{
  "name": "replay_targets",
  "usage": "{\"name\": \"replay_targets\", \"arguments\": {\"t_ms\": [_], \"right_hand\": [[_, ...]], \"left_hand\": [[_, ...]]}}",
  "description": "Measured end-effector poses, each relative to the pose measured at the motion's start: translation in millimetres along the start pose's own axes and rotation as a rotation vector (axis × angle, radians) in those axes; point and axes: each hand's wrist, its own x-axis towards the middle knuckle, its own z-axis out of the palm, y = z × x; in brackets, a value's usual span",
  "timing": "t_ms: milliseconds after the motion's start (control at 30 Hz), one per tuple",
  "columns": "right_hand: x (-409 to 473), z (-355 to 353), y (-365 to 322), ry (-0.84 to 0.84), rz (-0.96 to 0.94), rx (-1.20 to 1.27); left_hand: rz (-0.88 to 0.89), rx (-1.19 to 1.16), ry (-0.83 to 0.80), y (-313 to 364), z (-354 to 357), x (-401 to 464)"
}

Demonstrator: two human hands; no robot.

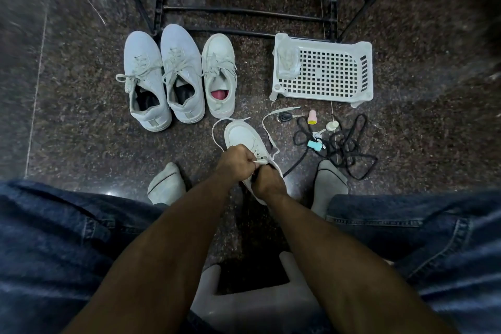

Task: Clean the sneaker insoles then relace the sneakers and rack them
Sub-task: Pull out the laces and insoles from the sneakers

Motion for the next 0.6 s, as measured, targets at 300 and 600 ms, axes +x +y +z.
{"name": "replay_targets", "arguments": {"t_ms": [300,600], "right_hand": [[25,7,-4,-0.093,0.043,-0.11],[29,4,-6,-0.081,0.077,-0.013]], "left_hand": [[-0.04,-0.07,-0.006,-5,1,4],[-0.071,-0.116,0.029,-5,4,1]]}}
